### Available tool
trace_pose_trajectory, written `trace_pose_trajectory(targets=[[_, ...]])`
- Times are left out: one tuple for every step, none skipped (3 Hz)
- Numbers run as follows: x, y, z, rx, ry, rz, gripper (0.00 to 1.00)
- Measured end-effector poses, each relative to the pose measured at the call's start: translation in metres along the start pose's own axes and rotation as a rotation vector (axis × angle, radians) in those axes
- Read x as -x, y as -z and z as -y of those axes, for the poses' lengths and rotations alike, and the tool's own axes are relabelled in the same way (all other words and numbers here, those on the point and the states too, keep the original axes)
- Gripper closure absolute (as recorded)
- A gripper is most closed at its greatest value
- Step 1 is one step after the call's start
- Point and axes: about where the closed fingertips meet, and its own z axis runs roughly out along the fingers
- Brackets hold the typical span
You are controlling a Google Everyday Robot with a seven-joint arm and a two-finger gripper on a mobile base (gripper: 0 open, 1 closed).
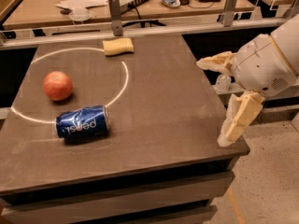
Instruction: Move pepsi can near sponge
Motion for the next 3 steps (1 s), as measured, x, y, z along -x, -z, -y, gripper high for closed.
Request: trace_pose_trajectory(targets=[[0.001, -0.003, 0.000, 0.000, -0.010, 0.001, 0.00], [0.003, -0.009, -0.001, -0.001, -0.031, 0.002, 0.00], [0.024, -0.065, 0.001, 0.022, -0.046, 0.173, 0.00]])
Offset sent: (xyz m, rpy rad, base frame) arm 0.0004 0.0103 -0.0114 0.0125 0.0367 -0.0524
